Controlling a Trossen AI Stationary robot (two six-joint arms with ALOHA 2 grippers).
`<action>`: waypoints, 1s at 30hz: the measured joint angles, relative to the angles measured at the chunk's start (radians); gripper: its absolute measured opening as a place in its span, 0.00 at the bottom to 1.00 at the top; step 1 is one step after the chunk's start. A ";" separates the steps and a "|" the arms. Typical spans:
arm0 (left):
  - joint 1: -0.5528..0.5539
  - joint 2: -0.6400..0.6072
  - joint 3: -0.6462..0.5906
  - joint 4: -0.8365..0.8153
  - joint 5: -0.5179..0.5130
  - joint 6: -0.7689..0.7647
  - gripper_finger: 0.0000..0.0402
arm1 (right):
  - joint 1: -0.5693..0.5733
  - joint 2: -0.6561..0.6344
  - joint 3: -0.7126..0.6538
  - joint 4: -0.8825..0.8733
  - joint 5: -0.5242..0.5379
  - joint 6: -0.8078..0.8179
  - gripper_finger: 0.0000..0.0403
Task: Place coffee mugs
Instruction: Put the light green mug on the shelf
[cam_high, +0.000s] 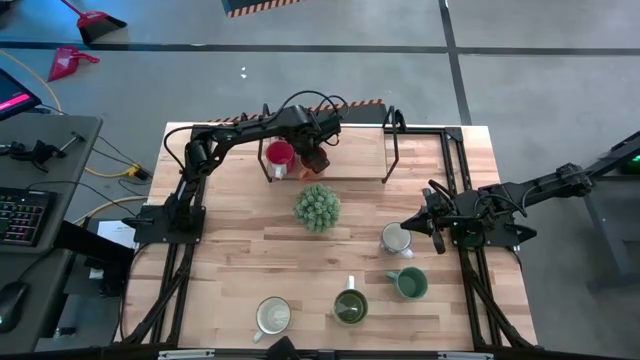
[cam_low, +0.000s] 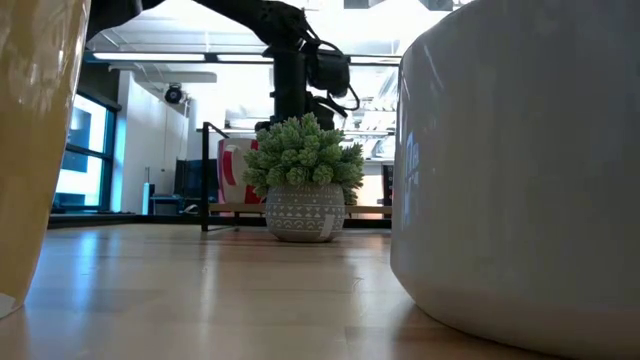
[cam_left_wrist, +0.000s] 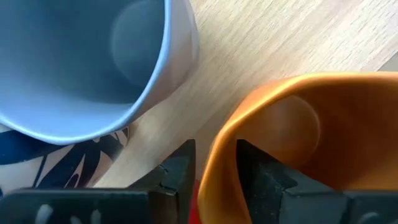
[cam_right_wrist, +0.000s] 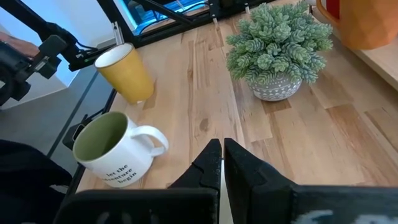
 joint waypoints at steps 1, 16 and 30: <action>0.000 0.000 0.000 0.000 -0.003 0.000 0.28 | 0.000 0.000 0.000 0.000 -0.001 0.000 0.00; -0.018 -0.027 0.213 -0.163 -0.018 0.000 0.38 | 0.000 0.000 0.000 -0.009 -0.017 -0.008 0.00; -0.208 -0.225 0.284 -0.363 0.228 -0.023 0.38 | 0.000 0.000 0.000 -0.007 -0.010 -0.139 0.00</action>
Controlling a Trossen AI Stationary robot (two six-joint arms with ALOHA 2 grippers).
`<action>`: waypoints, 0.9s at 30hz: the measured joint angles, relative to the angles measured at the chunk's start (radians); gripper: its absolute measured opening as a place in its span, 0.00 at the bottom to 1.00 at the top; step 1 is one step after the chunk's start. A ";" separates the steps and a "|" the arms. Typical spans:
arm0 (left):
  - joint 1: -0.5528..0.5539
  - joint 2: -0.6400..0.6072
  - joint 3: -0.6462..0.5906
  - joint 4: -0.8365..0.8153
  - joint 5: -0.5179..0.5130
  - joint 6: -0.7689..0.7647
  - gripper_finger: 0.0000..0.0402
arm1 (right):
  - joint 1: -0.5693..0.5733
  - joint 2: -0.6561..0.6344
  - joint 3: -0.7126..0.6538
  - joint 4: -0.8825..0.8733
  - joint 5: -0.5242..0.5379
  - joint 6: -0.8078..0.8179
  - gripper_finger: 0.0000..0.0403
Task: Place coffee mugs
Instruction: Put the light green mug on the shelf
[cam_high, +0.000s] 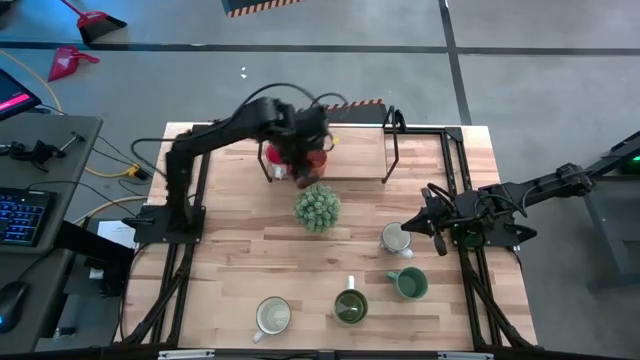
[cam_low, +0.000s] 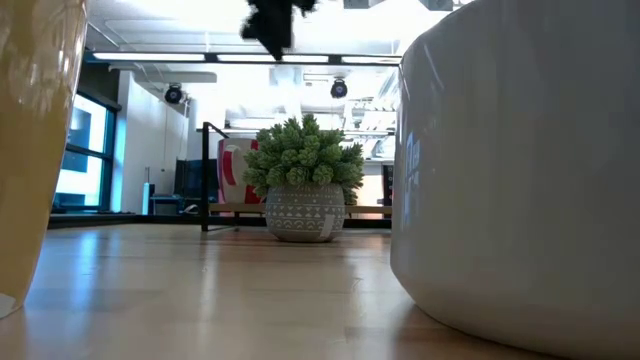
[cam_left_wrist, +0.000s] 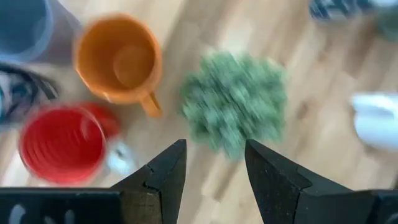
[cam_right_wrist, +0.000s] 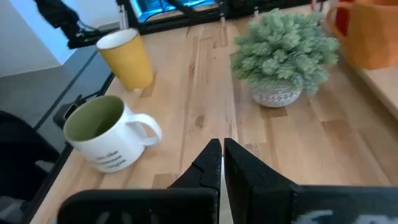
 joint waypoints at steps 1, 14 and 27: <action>-0.025 -0.037 -0.030 -0.005 0.000 -0.003 0.38 | 0.000 0.000 0.000 0.003 0.017 0.000 0.00; -0.465 -0.533 -0.620 0.113 -0.134 -0.408 0.38 | 0.000 0.020 0.018 0.015 0.140 0.053 0.00; -0.732 -0.615 -1.006 0.421 -0.268 -0.611 0.38 | 0.000 0.405 0.464 -0.295 0.096 -0.048 0.00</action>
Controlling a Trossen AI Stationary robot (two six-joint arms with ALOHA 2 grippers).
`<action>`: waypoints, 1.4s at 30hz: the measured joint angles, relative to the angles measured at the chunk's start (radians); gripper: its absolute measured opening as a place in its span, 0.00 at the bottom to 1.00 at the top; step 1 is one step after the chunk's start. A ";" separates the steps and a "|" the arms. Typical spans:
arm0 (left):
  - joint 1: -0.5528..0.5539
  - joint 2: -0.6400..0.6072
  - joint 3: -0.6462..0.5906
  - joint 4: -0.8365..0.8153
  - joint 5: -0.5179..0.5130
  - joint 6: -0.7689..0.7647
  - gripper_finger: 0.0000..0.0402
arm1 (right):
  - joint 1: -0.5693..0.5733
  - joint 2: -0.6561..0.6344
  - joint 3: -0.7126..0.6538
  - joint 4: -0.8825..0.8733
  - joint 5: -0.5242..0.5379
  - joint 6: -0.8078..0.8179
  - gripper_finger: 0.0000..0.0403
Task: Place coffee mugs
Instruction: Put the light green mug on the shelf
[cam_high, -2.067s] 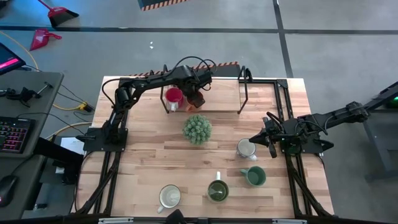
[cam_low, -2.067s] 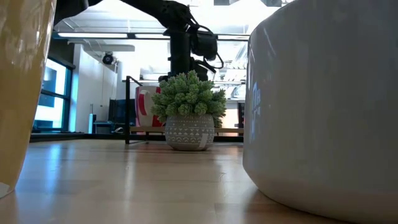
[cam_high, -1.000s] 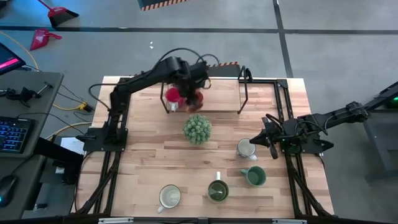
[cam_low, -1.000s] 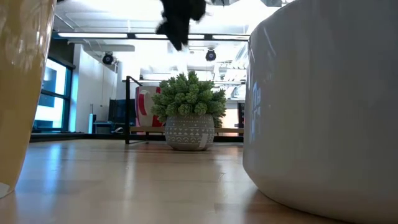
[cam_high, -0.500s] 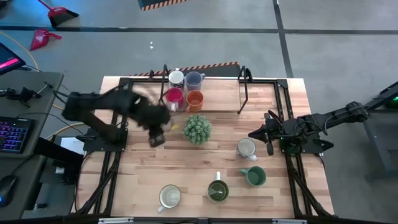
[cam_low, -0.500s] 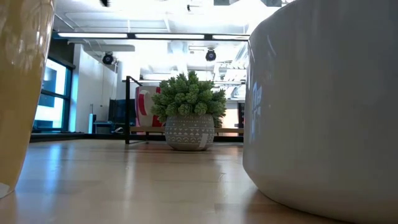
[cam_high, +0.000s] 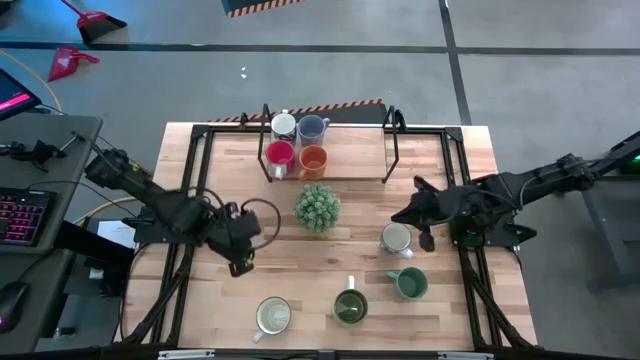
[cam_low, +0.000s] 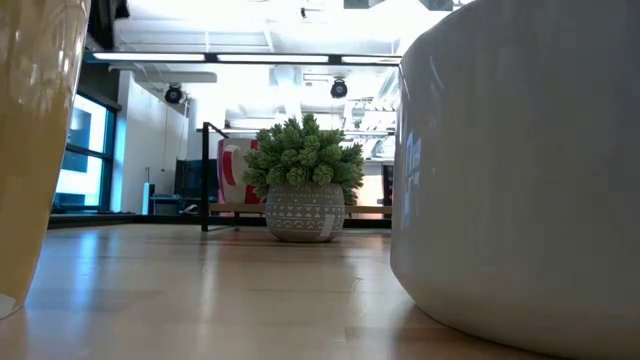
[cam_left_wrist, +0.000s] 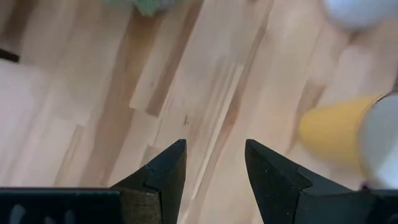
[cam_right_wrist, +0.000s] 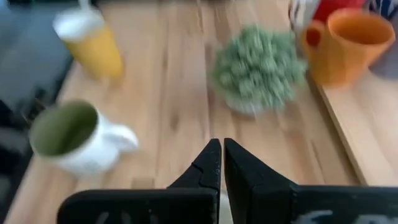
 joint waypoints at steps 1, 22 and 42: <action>-0.005 0.002 -0.018 -0.001 0.005 0.012 0.38 | 0.000 0.032 0.048 -0.065 0.000 0.000 0.00; 0.020 0.027 -0.068 0.103 0.013 0.323 0.42 | -0.001 0.349 0.429 -0.476 -0.026 0.210 0.04; -0.177 0.006 -0.286 0.201 -0.074 0.091 0.49 | 0.047 0.592 0.427 -0.576 0.009 0.366 0.25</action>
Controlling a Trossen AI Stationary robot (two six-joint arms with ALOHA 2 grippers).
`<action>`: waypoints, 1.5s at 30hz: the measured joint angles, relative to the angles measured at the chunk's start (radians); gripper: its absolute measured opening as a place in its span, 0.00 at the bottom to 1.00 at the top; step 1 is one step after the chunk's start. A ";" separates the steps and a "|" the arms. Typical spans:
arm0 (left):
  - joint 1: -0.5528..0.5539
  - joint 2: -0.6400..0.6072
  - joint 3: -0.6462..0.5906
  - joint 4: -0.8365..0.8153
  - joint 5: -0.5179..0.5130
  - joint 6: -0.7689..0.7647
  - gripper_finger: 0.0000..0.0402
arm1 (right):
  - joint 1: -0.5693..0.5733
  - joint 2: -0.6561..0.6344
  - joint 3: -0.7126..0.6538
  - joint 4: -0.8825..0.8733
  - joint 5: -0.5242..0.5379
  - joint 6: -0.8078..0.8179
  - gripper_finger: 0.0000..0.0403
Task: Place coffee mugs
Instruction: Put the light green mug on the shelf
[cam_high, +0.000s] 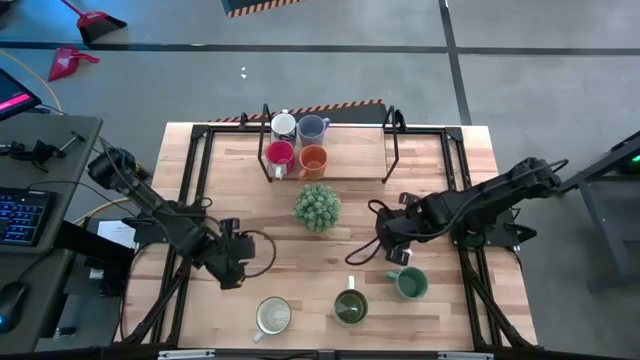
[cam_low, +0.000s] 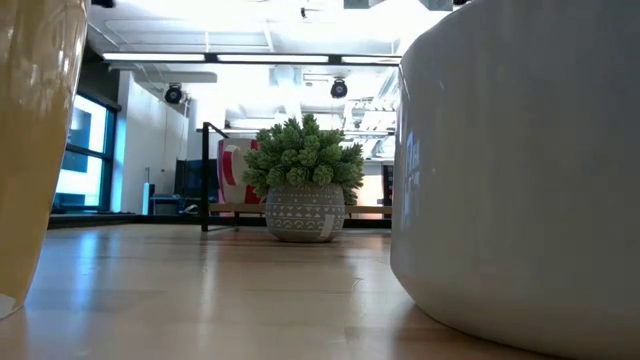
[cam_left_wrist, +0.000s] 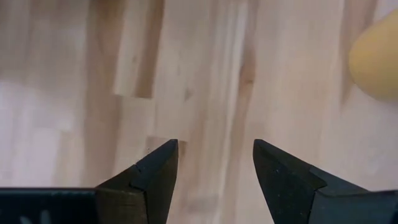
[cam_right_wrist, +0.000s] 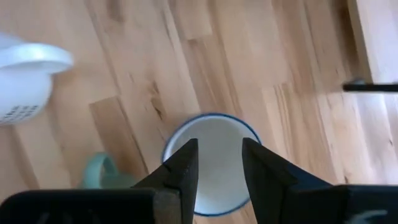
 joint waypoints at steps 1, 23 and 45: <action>-0.017 -0.006 -0.014 0.027 -0.013 -0.025 0.48 | -0.001 0.000 0.000 -0.012 0.001 0.006 0.25; -0.189 -0.149 -0.042 0.076 -0.336 -0.242 0.47 | -0.102 -0.277 -0.315 0.133 -0.128 0.268 0.25; -0.174 -0.142 -0.042 0.032 -0.328 -0.255 0.47 | 0.138 -0.258 -0.314 0.171 -0.423 0.351 0.25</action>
